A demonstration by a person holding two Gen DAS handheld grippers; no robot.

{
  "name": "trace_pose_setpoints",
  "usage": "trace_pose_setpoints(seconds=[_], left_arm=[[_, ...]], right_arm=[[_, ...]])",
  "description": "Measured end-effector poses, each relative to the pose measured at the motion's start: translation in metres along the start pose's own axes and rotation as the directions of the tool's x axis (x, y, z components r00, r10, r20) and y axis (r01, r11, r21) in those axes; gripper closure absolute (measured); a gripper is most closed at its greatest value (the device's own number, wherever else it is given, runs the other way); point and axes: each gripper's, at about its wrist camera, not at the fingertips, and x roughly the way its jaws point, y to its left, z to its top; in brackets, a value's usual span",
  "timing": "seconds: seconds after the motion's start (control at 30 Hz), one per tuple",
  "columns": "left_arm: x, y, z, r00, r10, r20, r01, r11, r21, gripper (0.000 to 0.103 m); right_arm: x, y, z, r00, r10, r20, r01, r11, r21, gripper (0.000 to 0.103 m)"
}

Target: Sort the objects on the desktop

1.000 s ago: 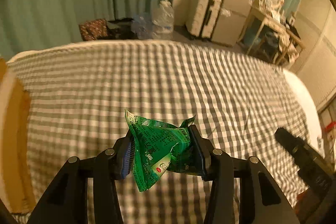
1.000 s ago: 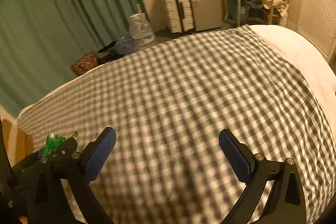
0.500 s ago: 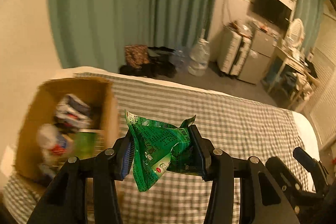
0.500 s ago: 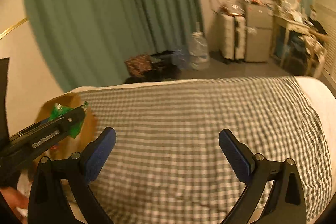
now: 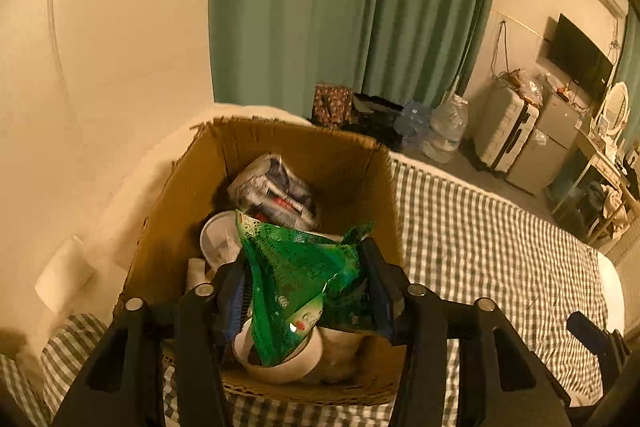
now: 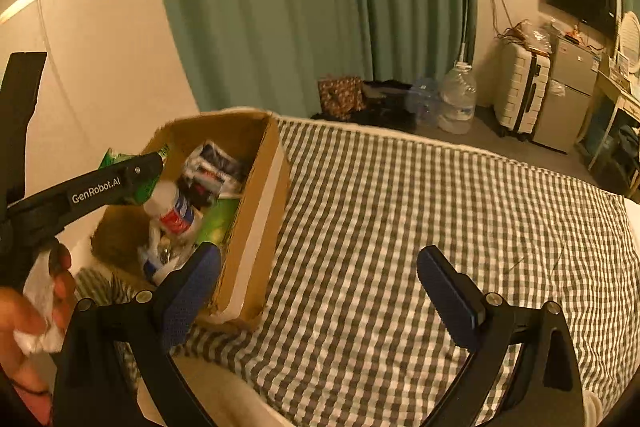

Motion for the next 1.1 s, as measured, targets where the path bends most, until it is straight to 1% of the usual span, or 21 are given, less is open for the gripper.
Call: trace_pose_setpoints(seconds=[0.03,0.07,0.1,0.13,0.2,0.27,0.33,0.43,0.53,0.63,0.77,0.9,0.97,1.03,1.1], left_arm=[[0.005,0.000,-0.004,1.000,-0.005,-0.016,0.005,1.000,0.013,0.035],[0.008,-0.001,-0.007,1.000,-0.002,-0.026,0.003,1.000,0.025,0.019],[0.010,-0.001,-0.011,1.000,0.011,-0.025,-0.010,0.999,0.032,0.013],[0.009,0.000,-0.015,1.000,0.025,-0.010,-0.025,0.999,0.035,0.012],[0.003,0.001,-0.023,0.999,0.024,0.024,-0.025,0.999,0.030,0.011],[0.000,-0.001,-0.027,1.000,0.007,0.021,-0.008,0.999,0.036,0.006],[-0.003,-0.003,-0.032,1.000,0.002,0.019,-0.004,0.998,0.062,0.005],[-0.014,-0.016,-0.040,0.999,-0.006,0.038,0.002,0.994,0.111,0.000],[-0.022,-0.023,-0.044,0.998,0.030,0.062,-0.037,0.994,0.107,0.000],[-0.024,-0.026,-0.049,0.998,-0.001,0.062,-0.006,0.994,0.113,0.000],[-0.021,-0.030,-0.054,0.998,0.037,0.045,-0.043,0.990,0.132,0.000],[-0.022,-0.031,-0.055,0.999,0.028,0.038,-0.033,0.990,0.138,0.000],[-0.024,-0.034,-0.057,0.999,0.031,0.040,-0.036,0.989,0.145,0.000],[-0.024,-0.036,-0.058,0.999,0.026,0.039,-0.031,0.987,0.157,0.000],[-0.024,-0.039,-0.060,0.999,0.027,0.038,-0.033,0.985,0.167,0.000]], right_arm=[[0.002,0.004,-0.003,1.000,-0.004,-0.010,0.004,1.000,0.000,0.004],[0.005,0.007,-0.005,1.000,-0.008,-0.021,0.008,1.000,0.003,0.004],[0.007,0.006,-0.006,1.000,-0.011,-0.028,0.012,1.000,0.005,0.004],[0.008,0.005,-0.006,0.999,-0.016,-0.035,0.016,1.000,0.008,0.004],[0.009,0.001,-0.005,0.999,-0.023,-0.041,0.023,1.000,0.008,0.004],[0.006,0.000,-0.006,0.999,-0.033,-0.037,0.033,0.999,0.002,0.004],[0.004,-0.002,-0.008,0.999,-0.045,-0.028,0.045,0.999,-0.002,0.004],[0.002,-0.005,-0.009,0.998,-0.060,-0.020,0.060,0.998,0.004,0.004],[0.000,-0.010,-0.010,0.997,-0.070,-0.022,0.071,0.997,0.019,0.002],[-0.003,-0.017,-0.010,0.996,-0.084,-0.014,0.084,0.995,0.050,0.001],[-0.004,-0.023,-0.012,0.994,-0.109,-0.009,0.109,0.993,0.053,0.000],[0.005,-0.027,-0.018,0.992,-0.101,-0.070,0.105,0.993,0.060,0.000],[0.008,-0.029,-0.024,0.988,-0.125,-0.095,0.131,0.989,0.062,0.000],[0.005,-0.031,-0.030,0.987,-0.147,-0.068,0.152,0.985,0.076,0.000],[-0.002,-0.035,-0.036,0.990,-0.140,-0.018,0.141,0.983,0.115,0.000]])
